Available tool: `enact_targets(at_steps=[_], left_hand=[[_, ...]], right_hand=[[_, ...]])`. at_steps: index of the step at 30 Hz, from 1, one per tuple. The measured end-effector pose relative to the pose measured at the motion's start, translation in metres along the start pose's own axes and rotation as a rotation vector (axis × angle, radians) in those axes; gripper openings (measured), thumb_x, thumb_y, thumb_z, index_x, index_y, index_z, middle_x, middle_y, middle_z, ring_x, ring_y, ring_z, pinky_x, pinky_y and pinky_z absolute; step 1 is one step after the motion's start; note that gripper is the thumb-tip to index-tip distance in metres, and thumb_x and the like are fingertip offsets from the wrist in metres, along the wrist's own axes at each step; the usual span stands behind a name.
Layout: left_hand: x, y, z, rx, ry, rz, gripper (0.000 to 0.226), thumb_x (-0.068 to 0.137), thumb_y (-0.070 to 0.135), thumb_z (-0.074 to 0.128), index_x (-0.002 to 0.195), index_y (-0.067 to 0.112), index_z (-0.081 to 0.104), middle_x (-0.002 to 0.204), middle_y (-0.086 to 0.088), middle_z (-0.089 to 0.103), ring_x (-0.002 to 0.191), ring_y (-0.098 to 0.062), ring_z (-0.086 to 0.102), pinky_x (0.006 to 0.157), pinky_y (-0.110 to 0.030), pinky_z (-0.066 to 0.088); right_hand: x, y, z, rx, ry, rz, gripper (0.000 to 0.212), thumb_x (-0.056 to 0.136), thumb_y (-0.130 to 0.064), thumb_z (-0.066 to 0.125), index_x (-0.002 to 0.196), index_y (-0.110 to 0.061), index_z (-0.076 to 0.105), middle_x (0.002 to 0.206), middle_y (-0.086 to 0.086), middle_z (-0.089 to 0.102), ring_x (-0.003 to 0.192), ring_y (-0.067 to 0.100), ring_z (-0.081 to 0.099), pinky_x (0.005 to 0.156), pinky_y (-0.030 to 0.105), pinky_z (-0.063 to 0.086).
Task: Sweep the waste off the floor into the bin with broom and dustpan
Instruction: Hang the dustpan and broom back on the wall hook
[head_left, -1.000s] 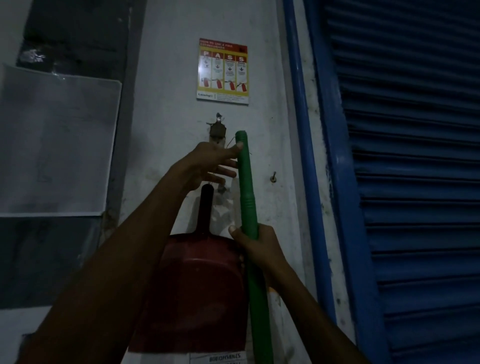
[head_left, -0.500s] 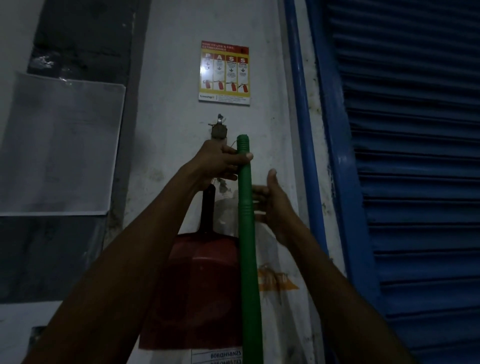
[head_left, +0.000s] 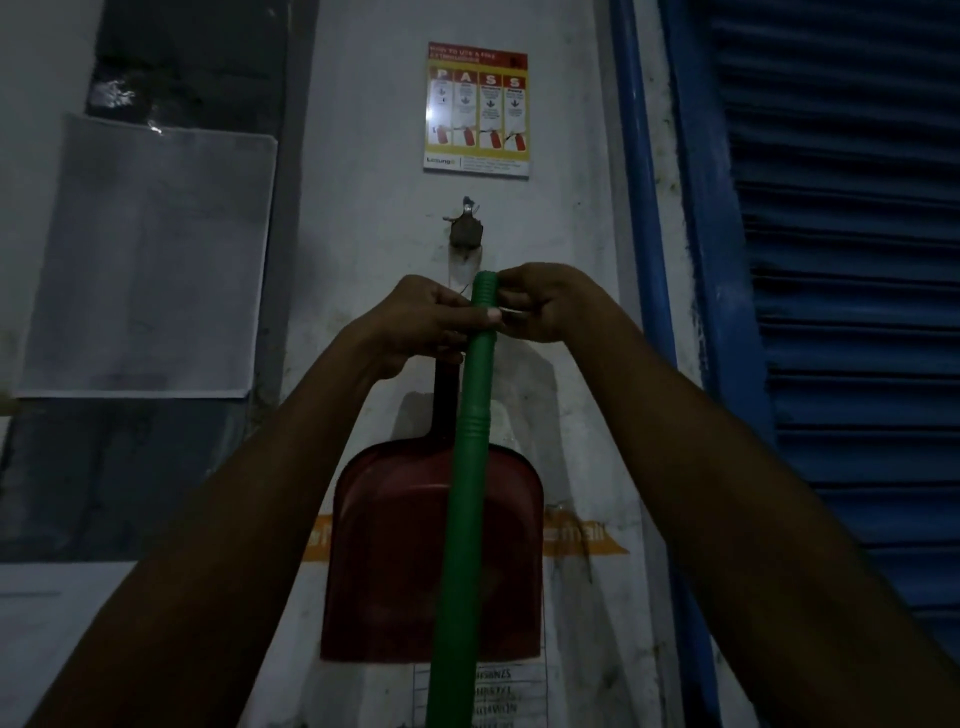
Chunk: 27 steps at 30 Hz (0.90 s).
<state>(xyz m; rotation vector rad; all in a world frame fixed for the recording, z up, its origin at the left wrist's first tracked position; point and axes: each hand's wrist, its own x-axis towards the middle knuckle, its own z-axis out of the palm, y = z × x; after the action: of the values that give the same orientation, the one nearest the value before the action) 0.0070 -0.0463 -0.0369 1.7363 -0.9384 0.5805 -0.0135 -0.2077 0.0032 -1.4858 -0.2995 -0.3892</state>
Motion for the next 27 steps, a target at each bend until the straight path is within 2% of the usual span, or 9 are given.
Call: enact_targets(at_steps=[4,6,8,11,13,15,20,23,27], left_hand=[[-0.002,-0.007,-0.012,0.005,-0.023,-0.005,0.029,0.08,0.021,0.084,0.105,0.009,0.076,0.093,-0.013,0.078,0.087,-0.03,0.075,0.079,-0.041,0.061],[-0.003,-0.008,-0.016,0.011,-0.052,-0.017,0.042,0.079,0.02,0.084,0.118,0.01,0.071,0.096,-0.014,0.078,0.089,-0.031,0.075,0.077,-0.042,0.063],[-0.004,-0.007,-0.018,0.028,-0.087,-0.031,0.06,0.077,0.018,0.085,0.132,0.009,0.063,0.096,-0.014,0.078,0.082,-0.025,0.075,0.065,-0.034,0.061],[-0.003,-0.005,-0.019,0.063,-0.145,-0.028,0.086,0.073,0.018,0.087,0.148,0.011,0.047,0.088,-0.008,0.078,0.076,-0.022,0.074,0.058,-0.031,0.058],[-0.003,-0.005,-0.019,0.06,-0.158,-0.021,0.093,0.077,0.012,0.085,0.155,0.015,0.035,0.079,-0.002,0.077,0.072,-0.021,0.073,0.055,-0.03,0.056],[-0.003,-0.005,-0.019,0.049,-0.16,-0.007,0.089,0.078,0.011,0.084,0.154,0.019,0.038,0.078,-0.005,0.077,0.071,-0.022,0.072,0.055,-0.03,0.056],[0.0,-0.016,-0.02,-0.031,-0.083,-0.004,0.046,0.074,0.015,0.086,0.115,0.013,0.068,0.094,-0.013,0.078,0.084,-0.025,0.075,0.067,-0.033,0.062],[0.009,-0.019,-0.017,-0.147,0.01,0.022,0.03,0.081,0.018,0.082,0.107,0.008,0.072,0.096,-0.012,0.078,0.084,-0.021,0.076,0.067,-0.028,0.06],[0.028,-0.008,-0.017,-0.305,0.204,0.045,0.029,0.088,0.022,0.078,0.104,-0.001,0.072,0.099,-0.014,0.077,0.082,-0.021,0.077,0.066,-0.03,0.062]], right_hand=[[0.004,0.002,0.001,-0.21,-0.071,0.12,0.039,0.096,-0.04,0.062,0.101,-0.001,0.062,0.097,0.012,0.065,0.088,0.025,0.065,0.073,0.034,0.059],[0.006,0.002,0.003,-0.244,-0.123,0.129,0.044,0.095,-0.043,0.061,0.11,-0.002,0.061,0.103,0.013,0.065,0.094,0.027,0.066,0.08,0.036,0.059],[0.007,0.001,0.006,-0.216,-0.149,0.116,0.038,0.096,-0.035,0.063,0.116,-0.002,0.06,0.104,0.014,0.066,0.093,0.027,0.067,0.08,0.036,0.058],[0.008,0.002,0.01,-0.09,-0.108,0.052,0.023,0.1,-0.012,0.054,0.119,-0.001,0.06,0.073,0.013,0.066,0.067,0.018,0.066,0.085,0.033,0.055],[0.01,0.003,0.011,0.006,-0.079,-0.031,0.031,0.101,0.0,0.045,0.13,0.003,0.056,0.087,0.017,0.067,0.08,0.02,0.067,0.091,0.033,0.051],[0.016,0.004,0.011,0.11,-0.046,-0.106,0.036,0.099,0.008,0.046,0.133,0.004,0.054,0.115,0.021,0.063,0.102,0.027,0.062,0.092,0.035,0.05],[0.022,-0.003,0.015,0.189,0.113,-0.333,0.029,0.082,0.015,0.067,0.108,0.003,0.068,0.092,0.02,0.068,0.082,0.025,0.07,0.068,0.031,0.062],[0.022,-0.008,0.022,0.142,0.198,-0.454,0.028,0.074,0.019,0.072,0.094,0.0,0.07,0.092,0.022,0.07,0.079,0.028,0.072,0.068,0.035,0.063],[0.03,-0.014,0.031,0.024,0.304,-0.639,0.029,0.072,0.014,0.078,0.085,-0.012,0.071,0.088,0.01,0.071,0.076,0.017,0.072,0.071,0.031,0.062]])
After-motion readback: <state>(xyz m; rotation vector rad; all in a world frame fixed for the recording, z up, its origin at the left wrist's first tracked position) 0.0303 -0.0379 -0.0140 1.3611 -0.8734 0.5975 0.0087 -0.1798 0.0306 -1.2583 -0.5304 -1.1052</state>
